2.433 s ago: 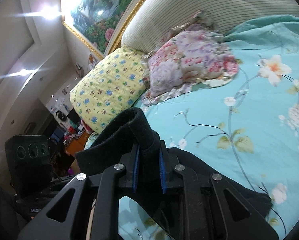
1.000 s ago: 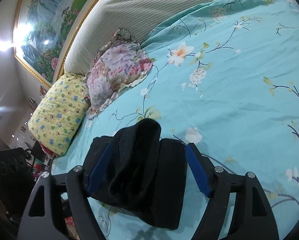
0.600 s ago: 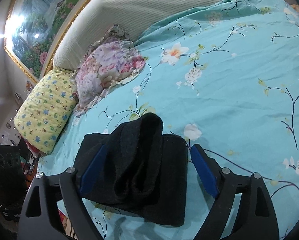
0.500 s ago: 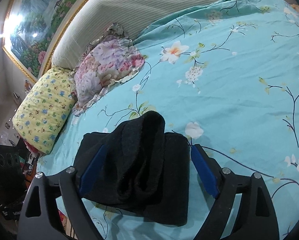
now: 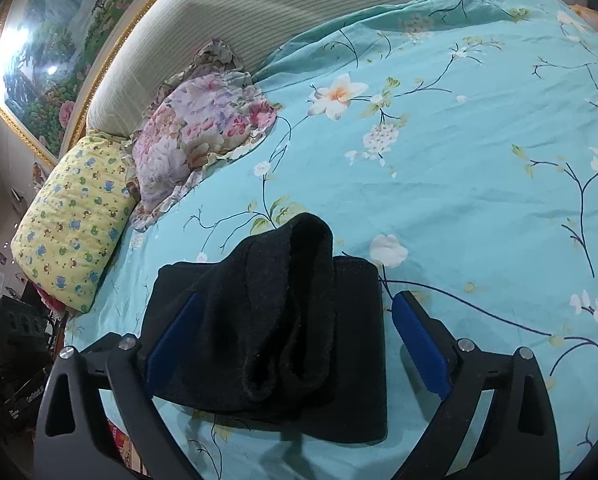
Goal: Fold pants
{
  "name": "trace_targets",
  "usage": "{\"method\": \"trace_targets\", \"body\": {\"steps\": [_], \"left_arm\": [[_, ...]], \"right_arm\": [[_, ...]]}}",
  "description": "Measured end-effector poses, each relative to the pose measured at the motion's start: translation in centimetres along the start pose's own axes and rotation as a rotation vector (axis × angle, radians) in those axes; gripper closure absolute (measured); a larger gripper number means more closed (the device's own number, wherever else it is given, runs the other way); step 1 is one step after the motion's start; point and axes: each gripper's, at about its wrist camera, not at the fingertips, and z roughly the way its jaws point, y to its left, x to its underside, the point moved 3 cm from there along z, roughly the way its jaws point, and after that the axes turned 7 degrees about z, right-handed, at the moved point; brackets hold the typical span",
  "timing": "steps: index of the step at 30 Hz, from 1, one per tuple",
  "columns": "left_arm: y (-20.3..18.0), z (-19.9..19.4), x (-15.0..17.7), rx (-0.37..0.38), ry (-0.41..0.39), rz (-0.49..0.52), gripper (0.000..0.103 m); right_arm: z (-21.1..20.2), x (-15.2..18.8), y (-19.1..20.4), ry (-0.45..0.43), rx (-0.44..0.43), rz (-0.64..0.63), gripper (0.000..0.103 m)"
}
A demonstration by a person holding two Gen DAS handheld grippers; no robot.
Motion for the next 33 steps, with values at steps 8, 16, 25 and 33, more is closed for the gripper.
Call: {"method": "trace_targets", "body": {"steps": [8, 16, 25, 33], "left_arm": [[2.5, 0.3, 0.3, 0.007, 0.019, -0.065, 0.023], [4.2, 2.1, 0.5, 0.036, 0.071, -0.118, 0.023], [4.9, 3.7, 0.2, 0.063, 0.102, -0.149, 0.022], [5.1, 5.5, 0.2, 0.077, 0.139, -0.165, 0.021]], "right_arm": [[0.6, 0.5, 0.1, 0.017, 0.021, 0.018, 0.006], [1.2, 0.8, -0.4, 0.028, 0.038, 0.044, 0.006], [2.1, 1.4, -0.8, 0.065, 0.012, 0.068, 0.007], [2.5, 2.2, -1.3, 0.073, 0.004, 0.083, 0.02]]}}
